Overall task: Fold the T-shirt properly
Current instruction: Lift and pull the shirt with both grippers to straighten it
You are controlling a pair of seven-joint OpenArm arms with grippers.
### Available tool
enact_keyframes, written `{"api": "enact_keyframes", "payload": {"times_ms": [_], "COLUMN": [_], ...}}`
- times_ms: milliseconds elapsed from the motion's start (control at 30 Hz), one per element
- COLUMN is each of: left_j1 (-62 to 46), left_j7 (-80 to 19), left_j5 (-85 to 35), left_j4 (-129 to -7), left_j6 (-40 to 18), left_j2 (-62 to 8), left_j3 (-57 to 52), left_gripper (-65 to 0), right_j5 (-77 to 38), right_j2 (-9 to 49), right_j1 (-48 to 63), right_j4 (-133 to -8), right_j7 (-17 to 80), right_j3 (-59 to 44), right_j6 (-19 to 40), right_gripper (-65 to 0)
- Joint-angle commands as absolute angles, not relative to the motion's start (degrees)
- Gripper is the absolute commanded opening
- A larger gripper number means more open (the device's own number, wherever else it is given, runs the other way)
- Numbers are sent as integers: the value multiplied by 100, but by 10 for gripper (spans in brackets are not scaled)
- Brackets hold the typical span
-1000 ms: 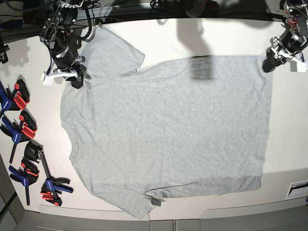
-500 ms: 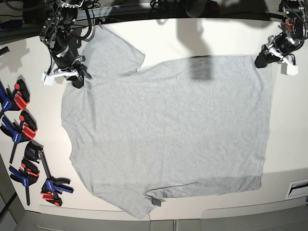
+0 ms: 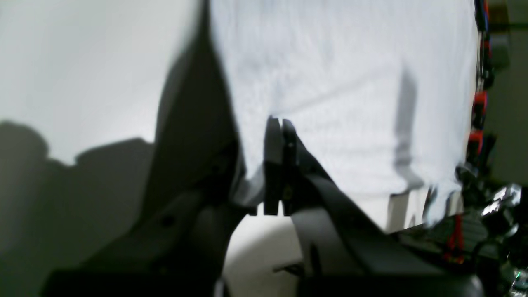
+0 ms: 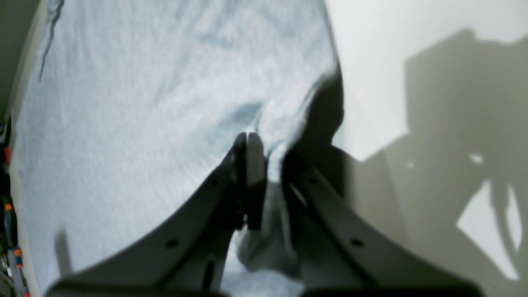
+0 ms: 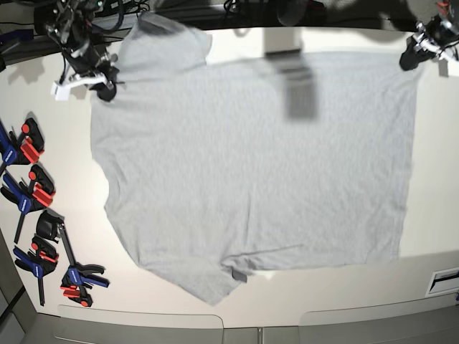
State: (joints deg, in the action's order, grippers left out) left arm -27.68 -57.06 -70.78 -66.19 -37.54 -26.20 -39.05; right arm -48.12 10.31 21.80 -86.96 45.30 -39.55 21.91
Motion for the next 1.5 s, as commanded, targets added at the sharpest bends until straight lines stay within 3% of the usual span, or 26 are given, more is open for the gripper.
{"api": "enact_keyframes", "payload": {"times_ms": [0, 133, 767, 1067, 1467], "left_j1": [-2884, -3105, -3701, -3273, -2062], "left_j7": [-5741, -5909, -6040, -5929, -5568], "left_j5": [-7094, -7365, -7703, -7454, -6781], "left_j4": [-6641, -6641, -6796, -7354, -7354], "left_j6": [-3680, -3940, -4000, -4000, -4000], "left_j2": [-2718, -2718, -2753, -2749, -2766], "left_j3": [-4038, -4324, -4840, -4827, -4215], "left_gripper": [-650, -650, -650, -650, -650], "right_j5": [-4980, -5013, -5037, -5234, -3105], "right_j2": [1127, 1125, 615, 620, 635], "right_j1": [2250, 2655, 4023, 3656, 2270], "right_j4": [-8908, -9262, -10833, -10831, -10816], "right_j7": [4392, 4416, 4556, 4477, 3765], "right_j3": [-4051, -4104, -4381, -4178, -2532], "right_j6": [2233, 2233, 2231, 2576, 2263], "right_gripper": [-650, -650, -650, -650, -650]}}
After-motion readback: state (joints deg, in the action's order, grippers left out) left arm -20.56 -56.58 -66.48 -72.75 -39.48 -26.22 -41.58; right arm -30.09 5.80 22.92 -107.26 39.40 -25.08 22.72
